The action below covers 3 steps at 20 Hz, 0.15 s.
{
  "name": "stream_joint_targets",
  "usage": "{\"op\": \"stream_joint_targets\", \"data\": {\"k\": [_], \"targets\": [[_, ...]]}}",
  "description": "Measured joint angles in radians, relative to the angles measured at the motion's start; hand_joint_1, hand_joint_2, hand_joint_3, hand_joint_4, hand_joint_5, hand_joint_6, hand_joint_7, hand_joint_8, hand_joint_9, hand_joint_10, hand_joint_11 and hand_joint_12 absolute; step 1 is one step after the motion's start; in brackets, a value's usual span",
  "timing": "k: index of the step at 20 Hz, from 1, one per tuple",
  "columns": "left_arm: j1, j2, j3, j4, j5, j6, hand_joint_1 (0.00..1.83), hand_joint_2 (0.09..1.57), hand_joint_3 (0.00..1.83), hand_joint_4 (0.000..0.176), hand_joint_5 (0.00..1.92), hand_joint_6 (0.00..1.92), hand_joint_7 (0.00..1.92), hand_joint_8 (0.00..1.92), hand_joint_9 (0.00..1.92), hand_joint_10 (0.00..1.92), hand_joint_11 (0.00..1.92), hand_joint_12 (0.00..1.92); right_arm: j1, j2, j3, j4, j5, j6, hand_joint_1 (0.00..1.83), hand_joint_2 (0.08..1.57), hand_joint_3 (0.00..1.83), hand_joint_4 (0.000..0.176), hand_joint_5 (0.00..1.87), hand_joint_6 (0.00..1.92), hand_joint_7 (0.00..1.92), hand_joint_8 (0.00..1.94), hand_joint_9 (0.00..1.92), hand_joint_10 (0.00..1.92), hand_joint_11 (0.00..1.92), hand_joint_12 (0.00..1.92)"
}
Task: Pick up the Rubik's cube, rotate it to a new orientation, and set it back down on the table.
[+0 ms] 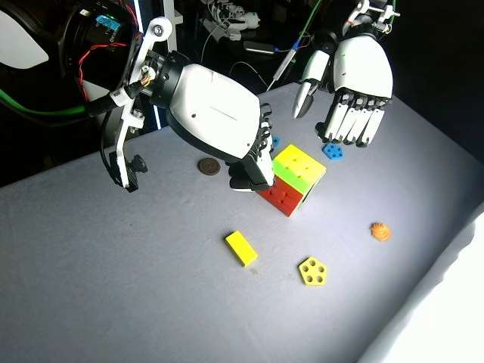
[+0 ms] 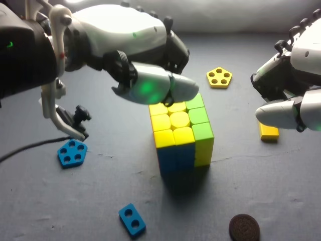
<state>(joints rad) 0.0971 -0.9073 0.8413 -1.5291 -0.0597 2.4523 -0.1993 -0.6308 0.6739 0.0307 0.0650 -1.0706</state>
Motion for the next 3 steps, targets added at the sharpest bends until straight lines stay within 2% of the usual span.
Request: {"op": "stream_joint_targets", "data": {"k": [3], "targets": [[-0.009, 0.000, 0.000, 0.000, -0.003, 0.000, 0.16, 1.38, 0.00, 0.000, 0.69, 1.62, 0.90, 1.78, 0.84, 1.92, 0.64, 1.92, 0.000, 0.000, 0.000, 0.000, 0.000, 0.000, 0.12, 1.34, 0.00, 0.000, 0.75, 1.61, 0.91, 1.80, 0.82, 1.92, 0.73, 1.92]]}}
